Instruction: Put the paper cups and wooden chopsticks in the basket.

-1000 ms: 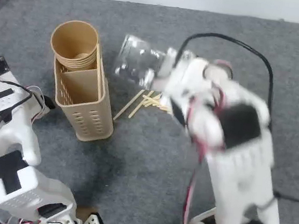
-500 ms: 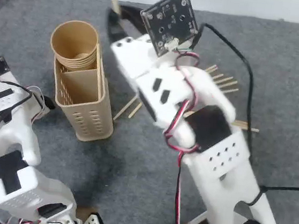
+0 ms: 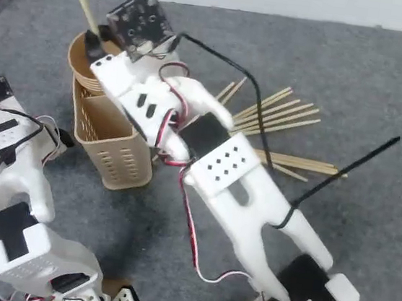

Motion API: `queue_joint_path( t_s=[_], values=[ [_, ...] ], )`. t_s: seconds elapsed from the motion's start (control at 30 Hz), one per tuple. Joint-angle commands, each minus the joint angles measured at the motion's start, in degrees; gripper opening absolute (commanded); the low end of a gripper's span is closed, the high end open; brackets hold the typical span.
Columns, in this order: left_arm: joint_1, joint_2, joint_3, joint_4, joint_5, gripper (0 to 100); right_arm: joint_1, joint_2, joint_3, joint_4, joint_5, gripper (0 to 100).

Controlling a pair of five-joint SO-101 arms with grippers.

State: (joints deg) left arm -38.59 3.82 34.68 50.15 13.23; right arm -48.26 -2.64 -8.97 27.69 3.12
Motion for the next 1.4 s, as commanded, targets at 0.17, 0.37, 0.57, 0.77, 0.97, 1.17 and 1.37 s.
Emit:
queue_joint_path(
  t_s=[0.17, 0.37, 0.57, 0.77, 0.97, 1.17, 1.37],
  values=[
    [-0.4, -1.8, -0.8, 0.3, -0.4, 26, 0.9, -4.7, -3.8, 12.0, -1.9, 25.1],
    [-0.4, -1.8, -0.8, 0.3, -0.4, 26, 2.3, -12.6, -5.4, 17.5, -0.3, 23.1],
    [-0.5, -1.8, -0.7, 0.3, -0.4, 26, 13.0, -19.0, -9.9, 30.0, 1.6, 19.9],
    [-0.5, -1.8, -0.7, 0.3, -0.4, 26, 26.2, -9.5, -9.8, 49.3, 15.0, 19.9],
    [-0.5, -1.8, -0.7, 0.3, -0.4, 26, 31.3, 8.3, -9.8, 59.0, 31.5, 19.9],
    [-0.5, -1.8, -0.7, 0.3, -0.4, 26, 31.8, 23.6, -9.8, 59.4, 38.6, 19.8],
    [-0.5, -1.8, -0.7, 0.3, -0.4, 26, 32.0, 34.5, -9.8, 55.1, 40.0, 19.8]
  ],
)
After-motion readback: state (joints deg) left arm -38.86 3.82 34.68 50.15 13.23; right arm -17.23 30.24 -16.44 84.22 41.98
